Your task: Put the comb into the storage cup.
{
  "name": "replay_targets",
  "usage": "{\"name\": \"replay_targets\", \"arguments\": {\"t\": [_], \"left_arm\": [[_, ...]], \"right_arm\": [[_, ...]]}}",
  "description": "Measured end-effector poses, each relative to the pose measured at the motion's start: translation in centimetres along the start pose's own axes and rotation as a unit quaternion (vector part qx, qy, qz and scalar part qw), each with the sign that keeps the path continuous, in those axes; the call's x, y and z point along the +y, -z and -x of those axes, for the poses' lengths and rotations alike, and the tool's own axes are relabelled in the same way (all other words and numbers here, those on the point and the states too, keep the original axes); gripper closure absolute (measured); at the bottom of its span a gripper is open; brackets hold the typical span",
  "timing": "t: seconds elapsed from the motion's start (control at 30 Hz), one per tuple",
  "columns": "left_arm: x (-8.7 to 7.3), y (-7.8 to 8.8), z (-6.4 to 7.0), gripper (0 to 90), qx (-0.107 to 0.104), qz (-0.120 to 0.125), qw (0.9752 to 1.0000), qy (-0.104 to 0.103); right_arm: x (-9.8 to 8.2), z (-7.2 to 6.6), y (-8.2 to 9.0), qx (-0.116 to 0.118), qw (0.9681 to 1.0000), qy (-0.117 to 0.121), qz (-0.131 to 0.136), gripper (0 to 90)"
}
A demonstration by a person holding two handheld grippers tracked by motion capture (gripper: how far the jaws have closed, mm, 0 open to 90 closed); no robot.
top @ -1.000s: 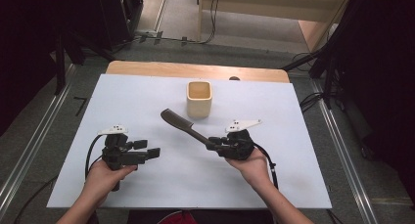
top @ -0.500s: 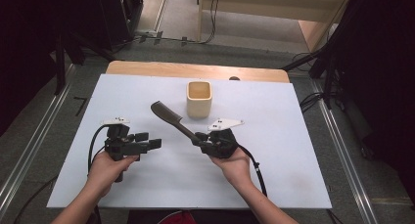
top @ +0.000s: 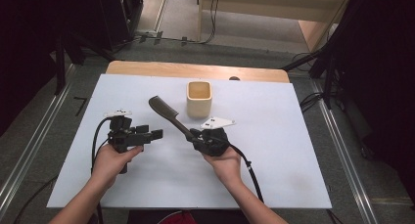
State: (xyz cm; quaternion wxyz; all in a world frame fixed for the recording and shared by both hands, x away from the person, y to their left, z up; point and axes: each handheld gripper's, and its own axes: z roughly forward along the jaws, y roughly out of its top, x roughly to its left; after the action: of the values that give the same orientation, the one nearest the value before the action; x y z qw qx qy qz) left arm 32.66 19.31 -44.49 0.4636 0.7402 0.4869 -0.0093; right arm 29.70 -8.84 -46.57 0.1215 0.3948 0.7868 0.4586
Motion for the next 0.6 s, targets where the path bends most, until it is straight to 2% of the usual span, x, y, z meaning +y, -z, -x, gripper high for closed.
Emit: {"name": "replay_targets", "arguments": {"t": [0.2,0.4,0.47,0.6], "left_arm": [[0.8,-0.1,-0.4,24.1,0.001,0.015,0.9996,0.025],[0.9,-0.6,-0.2,25.5,0.008,0.026,0.9990,0.035],[1.0,-0.8,0.0,25.5,0.004,0.034,0.9988,0.035],[1.3,-1.4,0.1,25.5,0.005,0.034,0.9987,0.037]], "right_arm": [[-0.2,-0.5,-1.0,-0.007,0.9998,-0.011,0.016,70.4],[-0.2,-1.1,-1.6,-0.012,0.9992,-0.023,0.032,70.4],[-0.2,-1.3,-1.7,-0.013,0.9989,-0.024,0.037,70.4],[-0.2,-1.6,-2.0,-0.012,0.9987,-0.025,0.042,70.4]]}}
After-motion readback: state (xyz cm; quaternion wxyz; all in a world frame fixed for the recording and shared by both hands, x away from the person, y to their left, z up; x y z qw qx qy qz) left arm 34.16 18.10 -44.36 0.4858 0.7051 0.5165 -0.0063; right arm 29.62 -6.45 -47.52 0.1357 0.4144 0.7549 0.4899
